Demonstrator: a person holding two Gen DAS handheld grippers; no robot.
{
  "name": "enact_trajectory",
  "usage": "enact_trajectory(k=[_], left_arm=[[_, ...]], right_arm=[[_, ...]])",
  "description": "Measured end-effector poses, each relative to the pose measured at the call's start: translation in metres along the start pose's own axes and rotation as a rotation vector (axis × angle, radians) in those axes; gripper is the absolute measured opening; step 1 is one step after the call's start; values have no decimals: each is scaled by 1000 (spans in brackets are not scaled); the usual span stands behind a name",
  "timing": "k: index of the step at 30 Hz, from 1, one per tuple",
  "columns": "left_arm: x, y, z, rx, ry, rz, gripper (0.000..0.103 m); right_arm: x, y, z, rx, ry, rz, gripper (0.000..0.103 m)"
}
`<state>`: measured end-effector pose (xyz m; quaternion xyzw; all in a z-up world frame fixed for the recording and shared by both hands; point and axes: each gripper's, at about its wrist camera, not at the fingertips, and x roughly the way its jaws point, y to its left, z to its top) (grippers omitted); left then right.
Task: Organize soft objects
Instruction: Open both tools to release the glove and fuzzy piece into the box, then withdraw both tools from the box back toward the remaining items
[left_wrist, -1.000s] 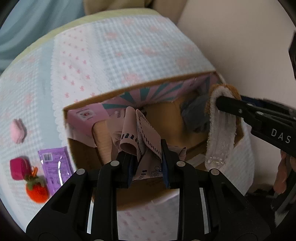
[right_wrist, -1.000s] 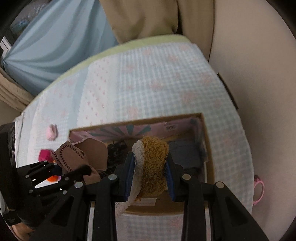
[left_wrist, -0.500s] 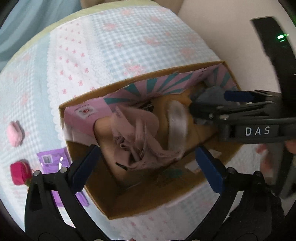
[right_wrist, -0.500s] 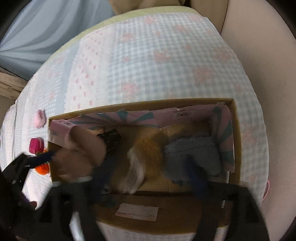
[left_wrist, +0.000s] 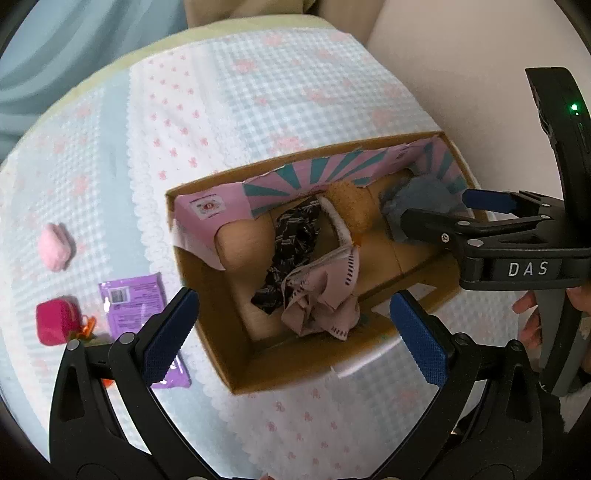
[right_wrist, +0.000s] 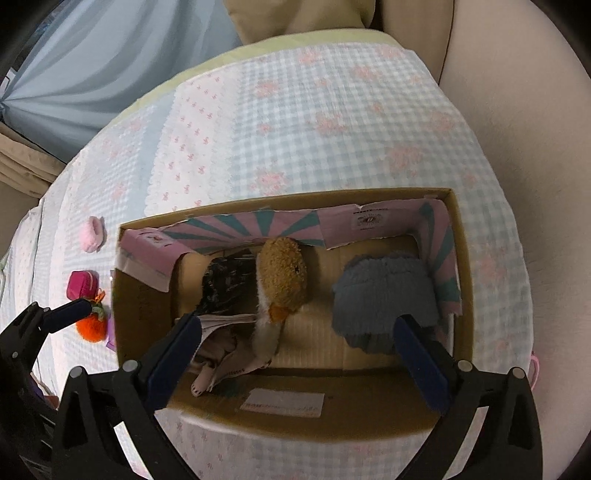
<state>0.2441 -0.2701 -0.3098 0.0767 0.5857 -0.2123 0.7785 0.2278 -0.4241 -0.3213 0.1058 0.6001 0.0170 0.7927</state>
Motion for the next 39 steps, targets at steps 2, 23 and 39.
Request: enact_trajectory(k=[2,23,39], left_arm=[[-12,-2,-3,3,-18,2,103],[-209,-9,-72,-70,-311,68,103],[-279,54,-148,-259,-406,203,103]], right_arm=[[-11,3,-4,-1,-15,2,103],[-210,60,-75,-81,-296,-32,103],[-248,115,-112,-135,-362,2,103]])
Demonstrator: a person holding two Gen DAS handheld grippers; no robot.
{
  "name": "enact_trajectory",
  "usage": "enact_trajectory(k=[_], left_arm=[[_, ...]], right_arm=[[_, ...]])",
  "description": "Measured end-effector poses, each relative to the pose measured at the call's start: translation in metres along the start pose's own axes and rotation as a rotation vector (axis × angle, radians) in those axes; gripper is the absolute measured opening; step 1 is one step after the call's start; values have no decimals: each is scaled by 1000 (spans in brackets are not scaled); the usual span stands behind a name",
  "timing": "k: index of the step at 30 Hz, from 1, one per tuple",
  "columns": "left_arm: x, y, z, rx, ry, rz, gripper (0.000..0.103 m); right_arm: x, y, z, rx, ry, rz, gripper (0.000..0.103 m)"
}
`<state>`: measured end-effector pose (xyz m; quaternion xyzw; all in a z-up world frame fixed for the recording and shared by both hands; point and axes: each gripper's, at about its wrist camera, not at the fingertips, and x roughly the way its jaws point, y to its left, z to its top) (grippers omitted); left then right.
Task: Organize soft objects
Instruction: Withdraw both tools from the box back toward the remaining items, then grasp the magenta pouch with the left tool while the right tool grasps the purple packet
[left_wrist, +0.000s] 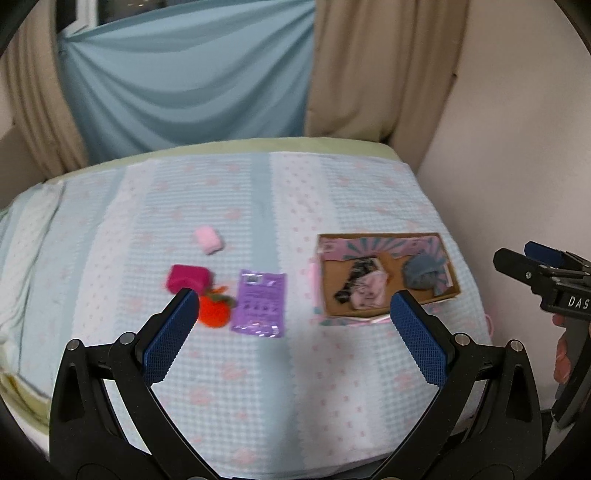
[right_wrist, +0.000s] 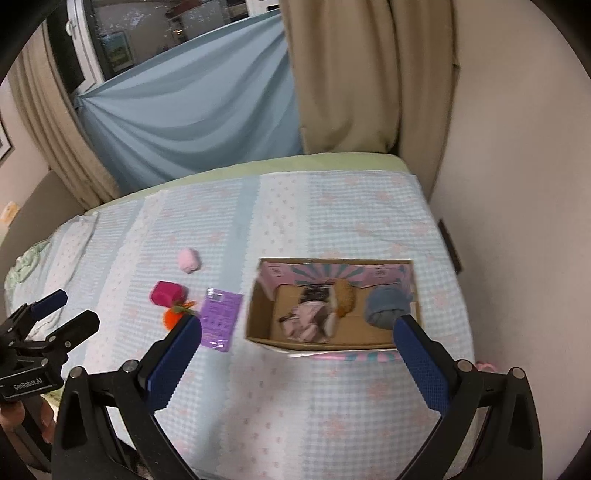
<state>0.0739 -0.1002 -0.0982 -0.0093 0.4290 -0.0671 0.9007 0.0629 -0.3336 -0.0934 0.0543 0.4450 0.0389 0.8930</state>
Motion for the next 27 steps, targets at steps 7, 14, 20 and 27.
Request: enact_trajectory(k=[7,14,20,27], left_arm=[[-3,61,-11,-54,12,3,103],[13,122,-4,-31,34,-29,103],[47,178,5,31,84,-53,103],[114,227,19,152,156,-85,103]], right_arm=[[17,41,-7,-12,21,47,103],[36,94,-10,-15,48,45,103],[71,144,-7,31,88,48,103],[123,186,-5,79,137,17,103]])
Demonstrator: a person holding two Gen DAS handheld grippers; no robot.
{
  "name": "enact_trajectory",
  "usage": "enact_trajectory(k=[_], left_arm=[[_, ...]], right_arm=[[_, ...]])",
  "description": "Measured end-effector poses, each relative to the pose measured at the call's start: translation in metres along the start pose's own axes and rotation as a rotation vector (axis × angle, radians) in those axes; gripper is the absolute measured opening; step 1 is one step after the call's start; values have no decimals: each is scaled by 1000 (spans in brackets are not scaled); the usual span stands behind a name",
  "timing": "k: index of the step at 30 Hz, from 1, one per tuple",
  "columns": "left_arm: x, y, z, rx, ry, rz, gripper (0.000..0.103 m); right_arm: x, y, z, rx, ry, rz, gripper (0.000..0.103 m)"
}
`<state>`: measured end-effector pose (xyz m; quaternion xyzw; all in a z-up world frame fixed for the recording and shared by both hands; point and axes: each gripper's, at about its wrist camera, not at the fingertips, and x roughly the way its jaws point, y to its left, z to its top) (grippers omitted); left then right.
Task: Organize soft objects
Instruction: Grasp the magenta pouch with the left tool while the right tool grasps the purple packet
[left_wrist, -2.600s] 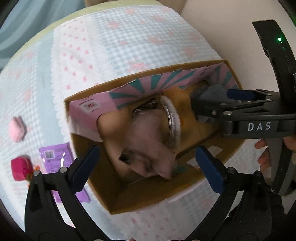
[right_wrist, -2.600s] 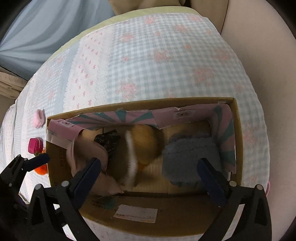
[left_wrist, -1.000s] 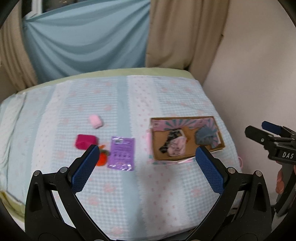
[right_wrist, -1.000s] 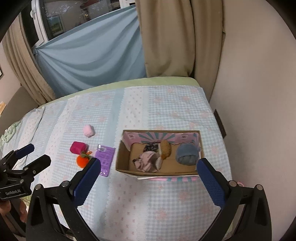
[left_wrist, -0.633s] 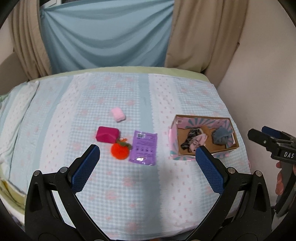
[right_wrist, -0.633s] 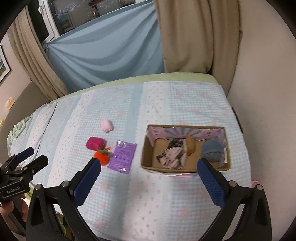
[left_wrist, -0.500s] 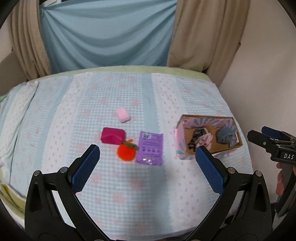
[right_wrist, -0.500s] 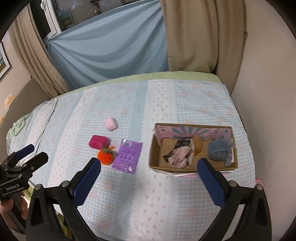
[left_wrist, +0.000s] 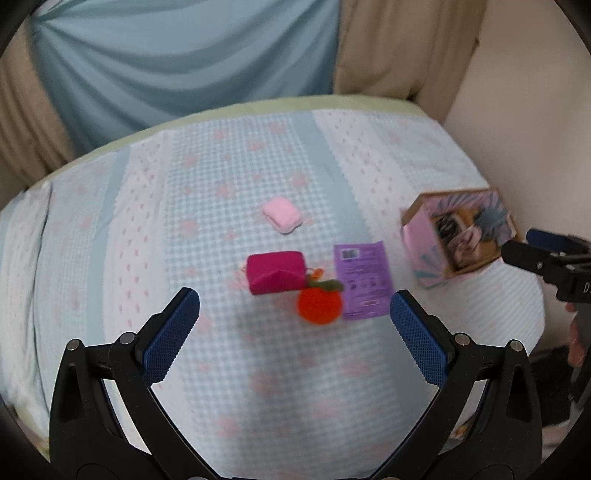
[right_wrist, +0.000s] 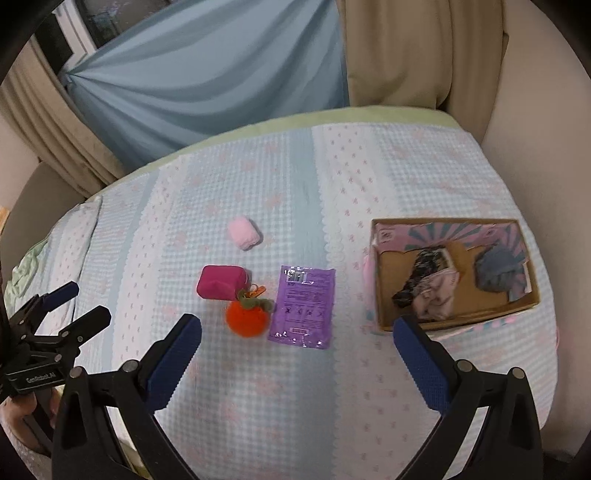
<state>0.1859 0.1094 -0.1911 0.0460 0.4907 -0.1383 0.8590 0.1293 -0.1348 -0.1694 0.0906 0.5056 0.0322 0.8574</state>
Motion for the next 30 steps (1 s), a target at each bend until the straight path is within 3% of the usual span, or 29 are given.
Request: enact_trajectory(k=[8,18,25,30], left_arm=[[105,31,19,211,90,-56,103],[231,23,6,468,190,-141,101],[282,7,-7,646,227,-169,96],[302,3,-9,690,246,-204,96]], right_arm=[[90,18,11,56,82,-66,103],[217,19,7,83,208,-118,103],[285,-2,-5,149,286,-142,103],[315,-8,-13,157,340,-153,103]])
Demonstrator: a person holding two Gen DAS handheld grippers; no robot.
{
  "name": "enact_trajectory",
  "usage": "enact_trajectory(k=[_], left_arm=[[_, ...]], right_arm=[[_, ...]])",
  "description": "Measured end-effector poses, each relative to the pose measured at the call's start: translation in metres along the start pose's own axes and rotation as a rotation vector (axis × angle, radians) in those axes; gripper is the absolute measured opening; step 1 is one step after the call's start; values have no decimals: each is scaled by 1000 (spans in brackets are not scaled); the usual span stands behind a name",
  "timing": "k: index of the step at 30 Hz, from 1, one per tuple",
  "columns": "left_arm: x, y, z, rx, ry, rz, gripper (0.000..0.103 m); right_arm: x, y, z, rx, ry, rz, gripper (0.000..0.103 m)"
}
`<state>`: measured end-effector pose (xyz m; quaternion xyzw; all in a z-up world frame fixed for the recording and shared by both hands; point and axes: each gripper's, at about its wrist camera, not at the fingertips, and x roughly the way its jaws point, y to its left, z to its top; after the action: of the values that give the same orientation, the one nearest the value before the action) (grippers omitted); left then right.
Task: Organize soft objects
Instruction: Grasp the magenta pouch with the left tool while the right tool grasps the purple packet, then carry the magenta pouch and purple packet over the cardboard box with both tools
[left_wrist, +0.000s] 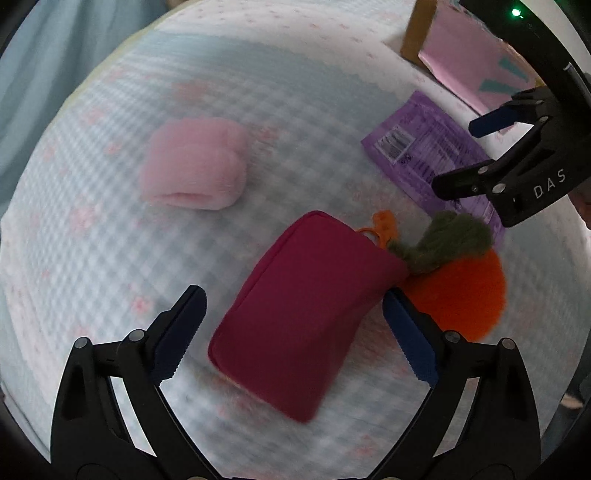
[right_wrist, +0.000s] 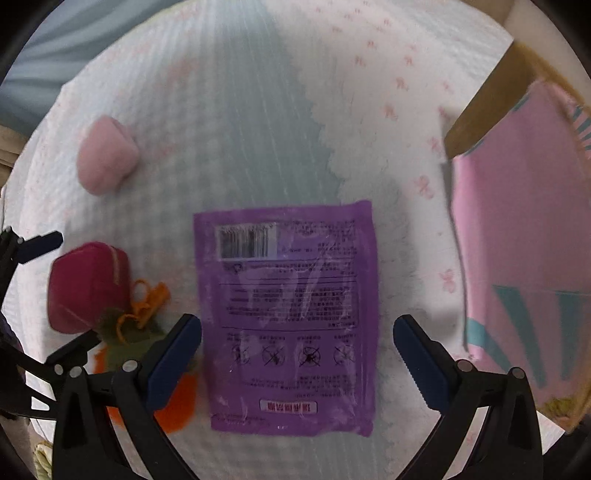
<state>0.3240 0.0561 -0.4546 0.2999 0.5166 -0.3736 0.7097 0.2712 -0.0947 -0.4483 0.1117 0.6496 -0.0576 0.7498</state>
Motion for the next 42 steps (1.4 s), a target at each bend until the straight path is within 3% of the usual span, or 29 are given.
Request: enact_trajectory(k=[5,7,10,13,17,22,24,27,34,42], left_arm=[[16,-7,-4,69,45,-3,87],[18,-9,-4,76,36,-3,85],[17,-7,-3,52,20,-17,78],[14,-1,-2,13,10,-28,73],[9,0,-1,-43,-7,-34,63],[0,5,-3,-131,-32,-37,54],[-1,10,1,-157,-40,-34,52],[-7,13,-1,-202,-51,-35,48],[-29,25,-12,-275,-63,0,45],[-96,34,-25,-358,-120,35,45]], right_arm=[[20,8,-3,0,54,-2,103],[25,17,-5,-41,47,-48,103],[26,16,-8,-31,26,-35,101],[23,11,-7,-2,19,-29,90],[15,12,-9,-16,-2,-24,64],[11,25,-10,-52,-20,-21,46],[9,26,-11,-49,-34,-9,32],[2,23,-11,-40,-50,19,24],[-15,14,-1,-19,-72,59,21],[-71,13,-3,-26,-130,85,21]])
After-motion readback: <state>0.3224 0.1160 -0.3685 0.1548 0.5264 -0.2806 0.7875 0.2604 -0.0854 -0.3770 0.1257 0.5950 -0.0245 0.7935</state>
